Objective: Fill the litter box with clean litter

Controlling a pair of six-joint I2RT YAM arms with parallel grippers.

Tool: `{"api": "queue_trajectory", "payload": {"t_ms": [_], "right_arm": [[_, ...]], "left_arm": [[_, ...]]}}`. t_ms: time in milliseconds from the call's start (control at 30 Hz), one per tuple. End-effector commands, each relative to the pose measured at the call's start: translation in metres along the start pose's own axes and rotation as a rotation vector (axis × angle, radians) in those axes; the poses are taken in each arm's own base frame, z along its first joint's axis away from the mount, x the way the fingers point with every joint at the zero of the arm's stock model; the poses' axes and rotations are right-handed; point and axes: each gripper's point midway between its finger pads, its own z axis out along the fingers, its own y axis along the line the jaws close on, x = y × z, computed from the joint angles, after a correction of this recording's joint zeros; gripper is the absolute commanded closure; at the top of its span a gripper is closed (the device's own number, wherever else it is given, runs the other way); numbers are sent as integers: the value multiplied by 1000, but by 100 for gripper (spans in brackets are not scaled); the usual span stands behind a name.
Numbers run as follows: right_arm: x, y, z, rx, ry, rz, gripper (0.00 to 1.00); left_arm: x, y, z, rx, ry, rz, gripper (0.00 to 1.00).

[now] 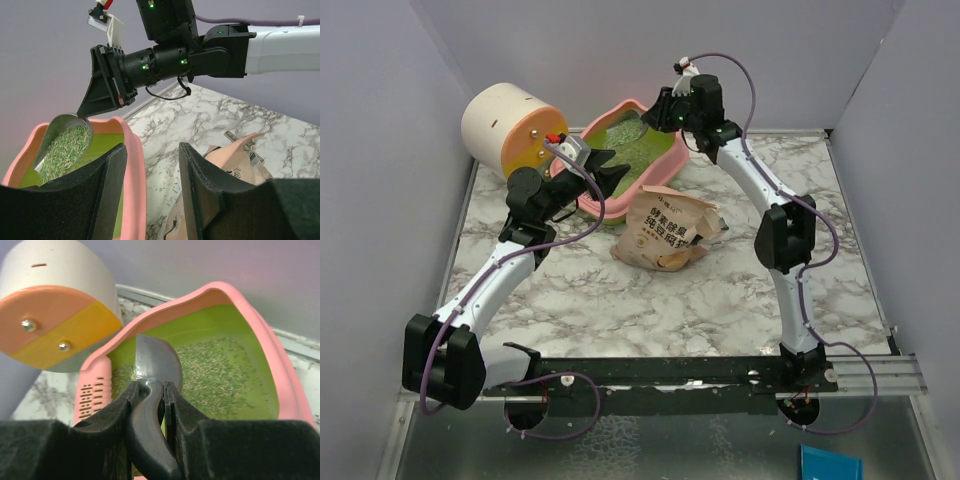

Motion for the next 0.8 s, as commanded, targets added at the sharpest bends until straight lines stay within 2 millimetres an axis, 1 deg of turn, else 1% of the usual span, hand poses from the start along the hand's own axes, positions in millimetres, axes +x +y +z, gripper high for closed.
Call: {"api": "queue_trajectory", "payload": {"t_ms": [0,133,267,367,433,567,633,767], "right_arm": [[-73,25,-27,103,-180,-216,99],[-83,25,-30,187,-214,-324,99],[-91,32,-36,261,-240,-461,99],[-100,41,-46,321,-276,-580,99],[-104,42,-54,345,-289,-613,99],[-117,39,-81,417,-335,-653,99],[-123,36,-98,462,-353,-659,99],[-128,30,-137,551,-356,-644,99]], "left_arm": [[-15,1,2,5,-26,22,51],[-15,2,2,4,-23,24,51],[-14,2,2,5,-19,24,51],[-13,2,2,4,-17,23,51],[-13,2,3,6,-15,22,51],[-9,2,4,11,-7,15,51],[-7,2,5,12,-2,12,50],[3,0,9,46,21,1,46]]}}
